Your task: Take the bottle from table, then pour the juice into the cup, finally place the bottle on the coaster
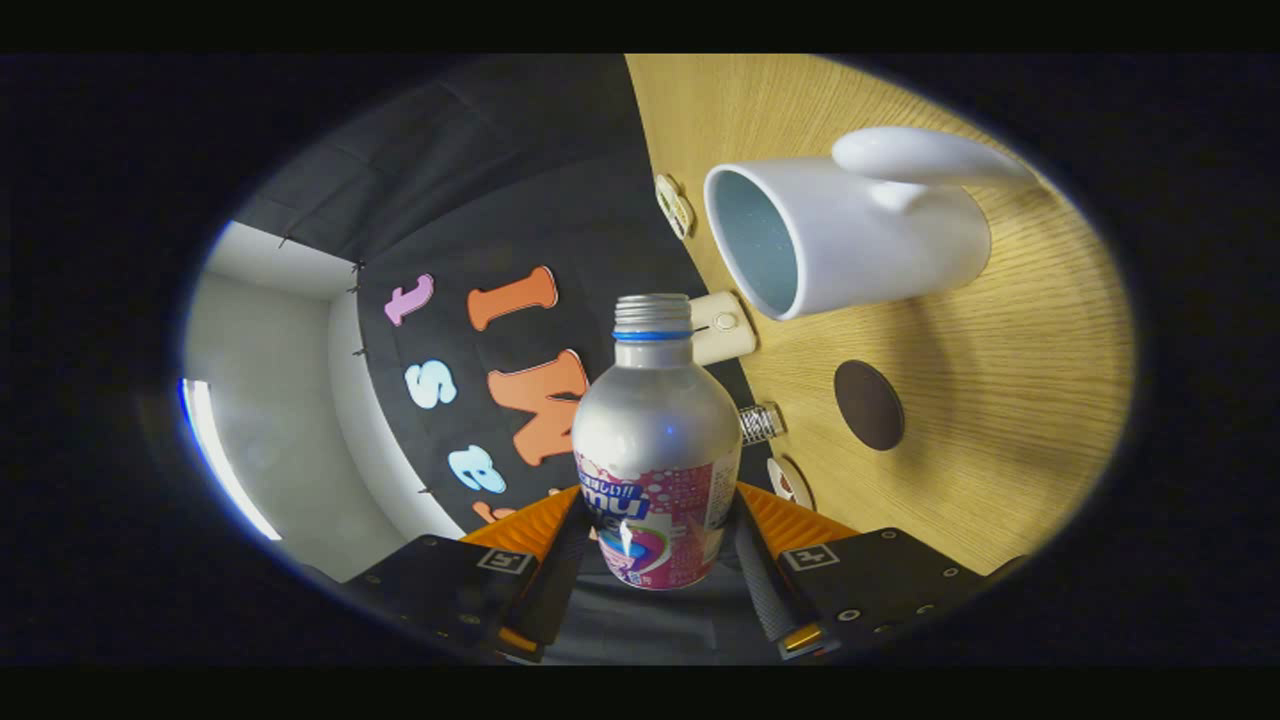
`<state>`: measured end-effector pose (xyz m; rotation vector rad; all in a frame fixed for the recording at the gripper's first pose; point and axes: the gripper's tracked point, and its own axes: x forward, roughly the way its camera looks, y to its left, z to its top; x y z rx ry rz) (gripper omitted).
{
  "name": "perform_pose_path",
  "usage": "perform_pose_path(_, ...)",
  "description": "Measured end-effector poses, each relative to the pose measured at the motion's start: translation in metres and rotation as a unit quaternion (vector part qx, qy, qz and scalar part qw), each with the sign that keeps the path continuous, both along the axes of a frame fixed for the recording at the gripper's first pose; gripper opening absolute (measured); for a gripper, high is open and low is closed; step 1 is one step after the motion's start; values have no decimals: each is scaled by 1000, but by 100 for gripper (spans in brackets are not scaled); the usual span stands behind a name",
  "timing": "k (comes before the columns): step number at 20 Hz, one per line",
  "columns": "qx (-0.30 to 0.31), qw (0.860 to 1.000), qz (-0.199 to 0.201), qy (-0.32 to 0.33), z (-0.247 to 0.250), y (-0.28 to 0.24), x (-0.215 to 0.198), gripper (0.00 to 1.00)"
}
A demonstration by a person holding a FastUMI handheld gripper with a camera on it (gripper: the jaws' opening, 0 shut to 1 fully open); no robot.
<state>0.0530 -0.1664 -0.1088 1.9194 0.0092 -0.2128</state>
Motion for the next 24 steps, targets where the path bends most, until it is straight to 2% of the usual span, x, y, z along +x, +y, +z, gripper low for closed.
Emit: perform_pose_path(24,75,996,-28,-46,15,-5,5,75)
